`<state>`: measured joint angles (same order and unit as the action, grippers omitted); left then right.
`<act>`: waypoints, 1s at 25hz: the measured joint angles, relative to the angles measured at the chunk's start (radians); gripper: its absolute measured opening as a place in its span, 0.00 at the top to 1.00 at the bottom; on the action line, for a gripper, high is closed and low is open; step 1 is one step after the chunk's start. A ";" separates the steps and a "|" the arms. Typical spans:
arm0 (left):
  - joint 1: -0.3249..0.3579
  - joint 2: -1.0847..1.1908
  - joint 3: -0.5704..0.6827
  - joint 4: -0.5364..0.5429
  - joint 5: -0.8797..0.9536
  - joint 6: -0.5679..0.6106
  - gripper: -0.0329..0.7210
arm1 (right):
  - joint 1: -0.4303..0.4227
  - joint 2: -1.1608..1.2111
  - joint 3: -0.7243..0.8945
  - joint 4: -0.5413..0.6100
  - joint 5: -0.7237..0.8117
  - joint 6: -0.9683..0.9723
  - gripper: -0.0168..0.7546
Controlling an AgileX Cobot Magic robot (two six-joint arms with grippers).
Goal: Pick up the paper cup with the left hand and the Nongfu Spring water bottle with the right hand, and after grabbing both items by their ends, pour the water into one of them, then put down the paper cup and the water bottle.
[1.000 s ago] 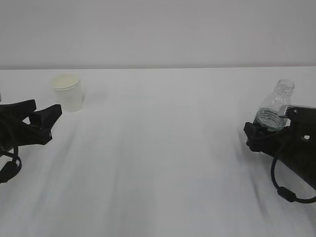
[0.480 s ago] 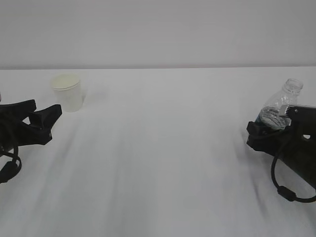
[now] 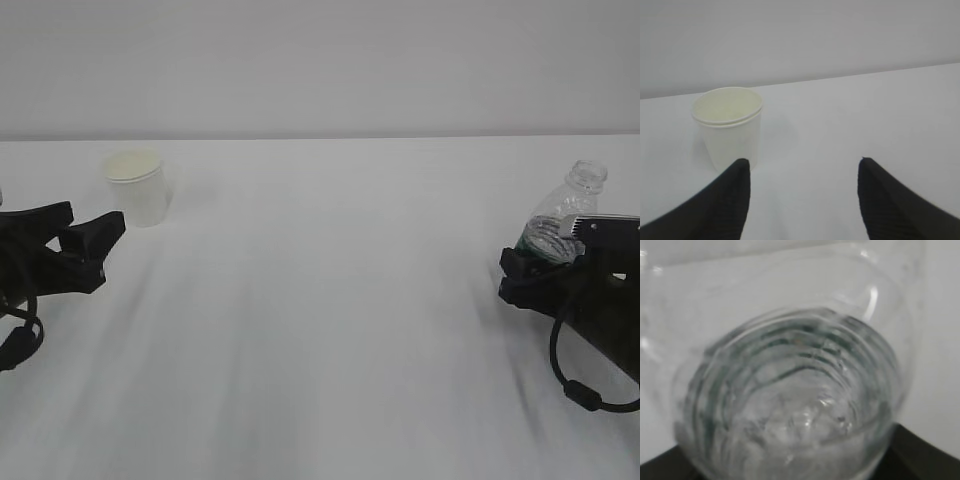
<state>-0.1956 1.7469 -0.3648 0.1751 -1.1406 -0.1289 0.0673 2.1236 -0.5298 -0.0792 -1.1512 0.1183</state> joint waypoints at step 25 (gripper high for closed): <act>0.000 0.000 0.000 0.000 0.000 0.000 0.33 | 0.000 -0.079 0.021 -0.019 0.030 -0.137 0.42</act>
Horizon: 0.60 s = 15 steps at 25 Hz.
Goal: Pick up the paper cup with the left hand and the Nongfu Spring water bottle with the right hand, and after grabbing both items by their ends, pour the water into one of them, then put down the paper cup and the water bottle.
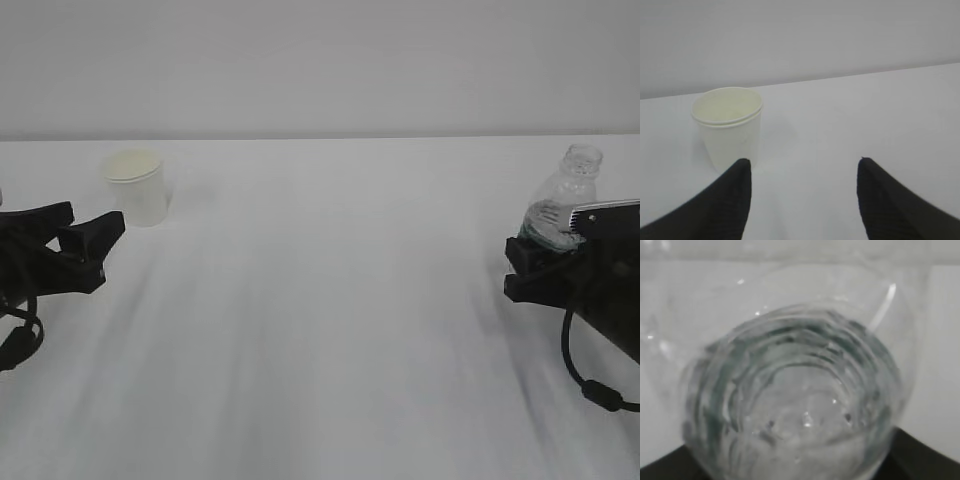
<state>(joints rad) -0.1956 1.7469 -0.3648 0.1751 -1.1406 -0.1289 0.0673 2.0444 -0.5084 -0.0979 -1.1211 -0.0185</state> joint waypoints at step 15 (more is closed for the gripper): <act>0.000 0.000 0.000 0.000 0.000 0.000 0.33 | 0.000 -0.114 0.114 -0.077 0.000 -0.030 0.44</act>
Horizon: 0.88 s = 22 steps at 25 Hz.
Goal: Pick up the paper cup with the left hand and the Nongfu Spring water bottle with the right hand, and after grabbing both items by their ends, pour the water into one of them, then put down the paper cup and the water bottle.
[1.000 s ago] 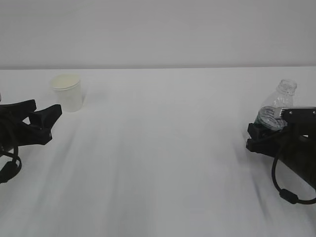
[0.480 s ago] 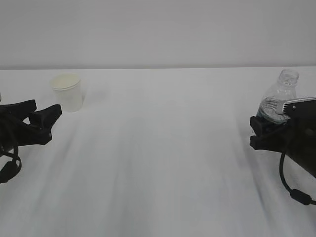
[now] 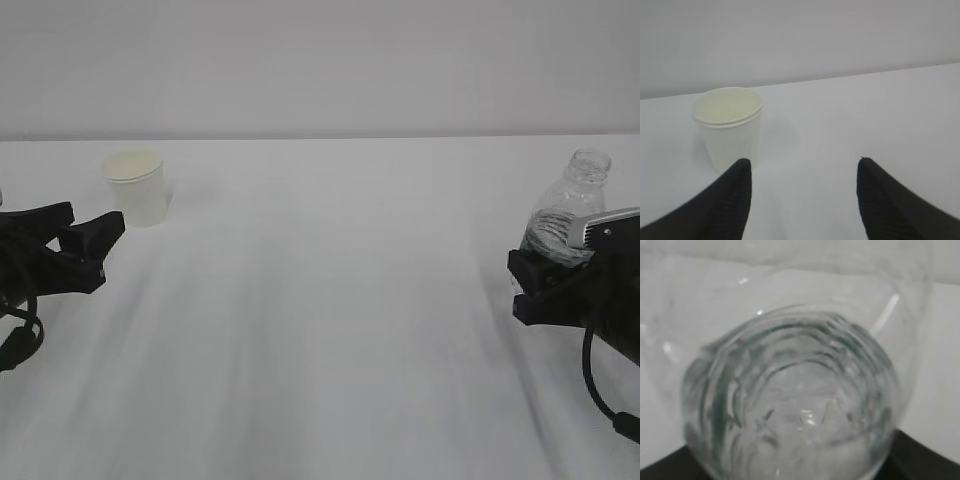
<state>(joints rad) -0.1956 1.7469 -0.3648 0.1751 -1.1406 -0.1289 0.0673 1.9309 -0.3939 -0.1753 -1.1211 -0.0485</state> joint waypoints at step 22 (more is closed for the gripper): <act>0.000 0.075 -0.002 -0.016 -0.004 0.000 0.33 | 0.000 -0.125 0.133 0.046 0.002 0.031 0.44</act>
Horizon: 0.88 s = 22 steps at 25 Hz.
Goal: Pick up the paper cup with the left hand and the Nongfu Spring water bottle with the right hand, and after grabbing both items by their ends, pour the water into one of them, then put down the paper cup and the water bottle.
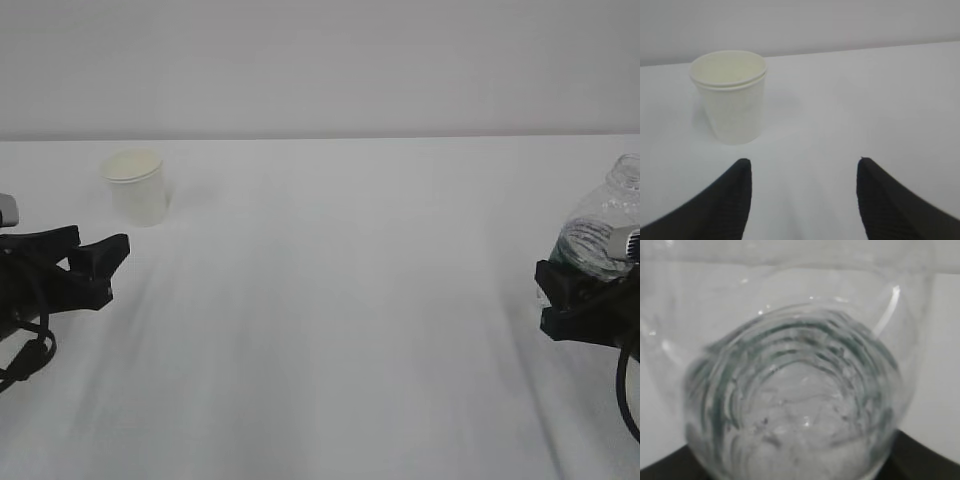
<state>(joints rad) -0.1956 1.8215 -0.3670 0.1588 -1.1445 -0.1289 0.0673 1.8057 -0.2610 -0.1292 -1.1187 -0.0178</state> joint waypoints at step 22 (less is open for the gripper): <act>0.000 0.147 -0.131 -0.210 0.000 0.002 0.13 | 0.000 -0.002 0.000 -0.007 0.000 0.000 0.44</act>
<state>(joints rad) -0.1956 1.9690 -0.4976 -0.0516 -1.1445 -0.1271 0.0673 1.8036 -0.2610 -0.1358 -1.1187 -0.0178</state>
